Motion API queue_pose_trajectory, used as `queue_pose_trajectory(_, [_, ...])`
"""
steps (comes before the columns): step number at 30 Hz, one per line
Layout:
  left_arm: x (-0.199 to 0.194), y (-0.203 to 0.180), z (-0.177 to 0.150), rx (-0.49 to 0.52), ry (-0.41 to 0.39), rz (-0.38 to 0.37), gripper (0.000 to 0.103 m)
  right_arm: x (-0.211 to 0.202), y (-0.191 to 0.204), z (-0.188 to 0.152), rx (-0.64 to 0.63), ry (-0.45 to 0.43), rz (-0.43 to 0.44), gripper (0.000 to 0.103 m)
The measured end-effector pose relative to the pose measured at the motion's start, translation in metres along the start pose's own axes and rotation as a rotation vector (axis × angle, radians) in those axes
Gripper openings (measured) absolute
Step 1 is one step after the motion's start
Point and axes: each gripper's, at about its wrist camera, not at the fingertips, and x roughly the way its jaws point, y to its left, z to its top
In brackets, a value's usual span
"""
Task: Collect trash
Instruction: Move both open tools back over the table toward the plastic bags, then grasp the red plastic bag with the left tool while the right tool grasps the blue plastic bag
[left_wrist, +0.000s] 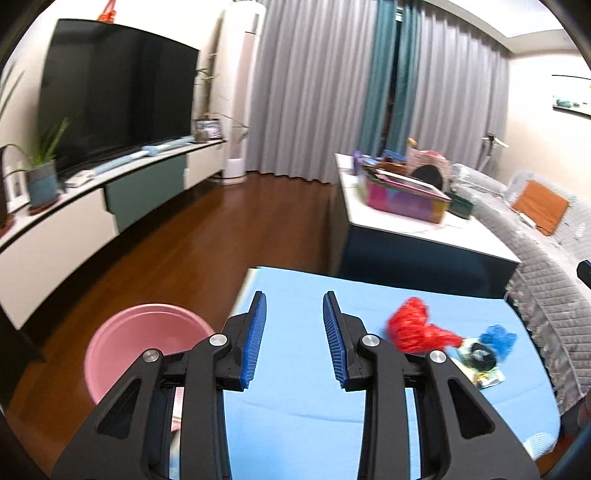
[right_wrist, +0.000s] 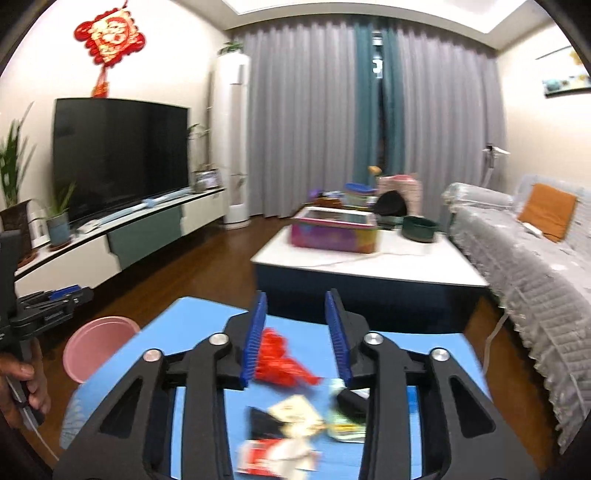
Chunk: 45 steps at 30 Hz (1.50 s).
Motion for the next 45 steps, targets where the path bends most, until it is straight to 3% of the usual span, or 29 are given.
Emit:
queue_pose_trajectory(2, [0.009, -0.016, -0.001, 0.006, 0.007, -0.025, 0.032, -0.002, -0.023, -0.002, 0.029, -0.001, -0.026, 0.017])
queue_pose_trajectory(4, [0.017, -0.027, -0.002, 0.017, 0.014, -0.038, 0.032, -0.002, -0.046, -0.007, 0.059, -0.003, -0.056, 0.015])
queue_pose_trajectory(13, [0.054, -0.077, -0.015, 0.081, 0.036, -0.092, 0.032, 0.023, -0.106, -0.054, 0.136, 0.049, -0.14, 0.016])
queue_pose_trajectory(27, [0.112, -0.117, -0.033, 0.12, 0.11, -0.168, 0.032, 0.089, -0.118, -0.089, 0.131, 0.165, -0.14, 0.019])
queue_pose_trajectory(31, [0.128, -0.126, -0.04, 0.126, 0.131, -0.189, 0.032, 0.1, -0.12, -0.096, 0.12, 0.187, -0.148, 0.027])
queue_pose_trajectory(33, [0.136, -0.129, -0.045, 0.13, 0.14, -0.199, 0.036, 0.106, -0.12, -0.099, 0.117, 0.199, -0.15, 0.029])
queue_pose_trajectory(38, [0.154, -0.132, -0.05, 0.098, 0.172, -0.203, 0.056, 0.118, -0.122, -0.106, 0.102, 0.231, -0.15, 0.043])
queue_pose_trajectory(45, [0.177, -0.14, -0.057, 0.07, 0.249, -0.227, 0.063, 0.136, -0.116, -0.116, 0.065, 0.301, -0.14, 0.046])
